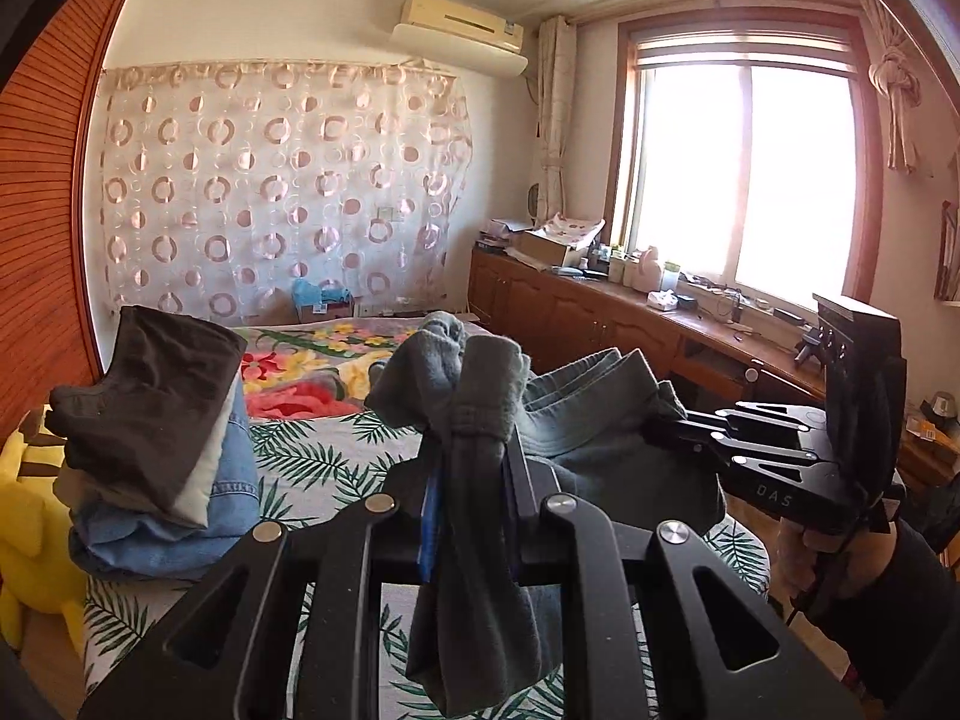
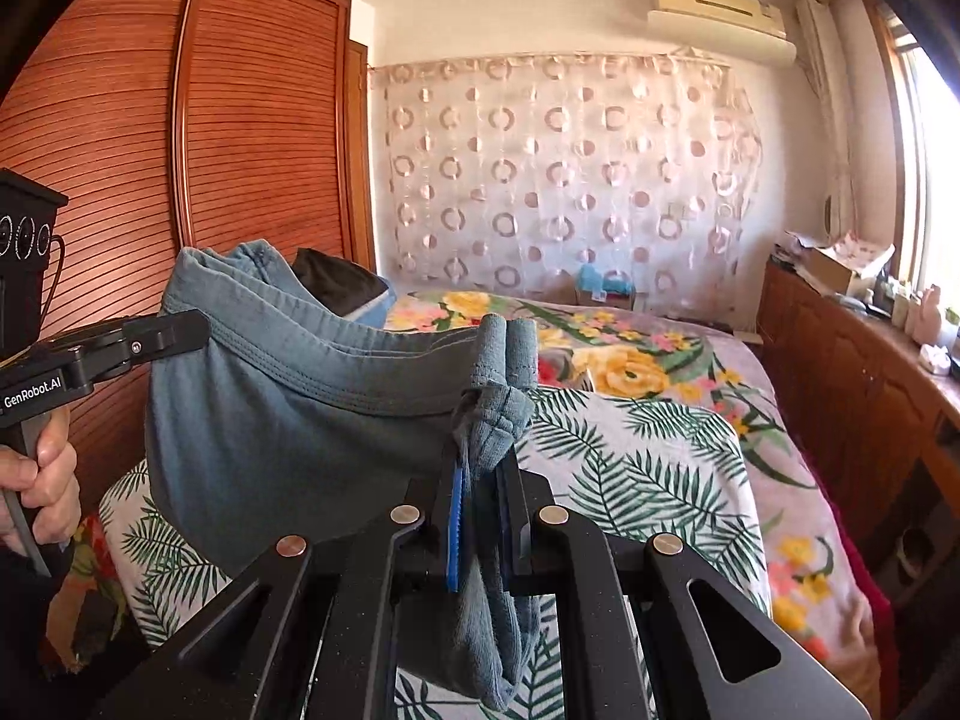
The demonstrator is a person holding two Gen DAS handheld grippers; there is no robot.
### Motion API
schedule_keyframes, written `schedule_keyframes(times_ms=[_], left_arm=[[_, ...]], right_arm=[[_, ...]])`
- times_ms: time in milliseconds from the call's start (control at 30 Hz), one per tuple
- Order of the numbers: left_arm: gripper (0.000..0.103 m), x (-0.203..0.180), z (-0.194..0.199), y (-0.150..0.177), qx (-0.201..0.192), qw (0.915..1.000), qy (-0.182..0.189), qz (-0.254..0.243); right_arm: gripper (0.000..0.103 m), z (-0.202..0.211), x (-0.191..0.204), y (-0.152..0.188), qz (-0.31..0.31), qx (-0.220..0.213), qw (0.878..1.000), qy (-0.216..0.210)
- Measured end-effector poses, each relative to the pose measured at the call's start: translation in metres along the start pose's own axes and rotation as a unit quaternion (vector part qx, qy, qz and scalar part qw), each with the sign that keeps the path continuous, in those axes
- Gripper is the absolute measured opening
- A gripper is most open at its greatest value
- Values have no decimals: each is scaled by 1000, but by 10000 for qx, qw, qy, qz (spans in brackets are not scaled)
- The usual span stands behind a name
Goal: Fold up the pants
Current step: 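Lift the folded shorts with both grippers and carry them toward the clothes stack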
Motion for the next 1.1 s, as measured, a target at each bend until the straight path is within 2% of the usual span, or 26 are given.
schedule_keyframes(times_ms=[300, 733, 1100], left_arm=[[18, 32, -1, -1, -14, 9998, -131, 132], [18, 76, -1, -25, -126, 9991, -396, 131], [18, 136, -2, -48, -277, 9963, -773, 234]], right_arm=[[9, -27, 10, -17, 241, 17, 9997, -92], [9, -72, 17, -45, 461, -22, 9983, -352], [9, -126, 29, -86, 716, -231, 9953, -608]])
Point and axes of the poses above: each gripper's, at about its wrist camera, not at the fingertips, and z roughly against the way its jaws point, x to its left, y to its underside, the point moved 9 cm from there along -z, roughly the way its jaws point, and after that the axes turned 13 degrees about y, right-handed, at the moved point
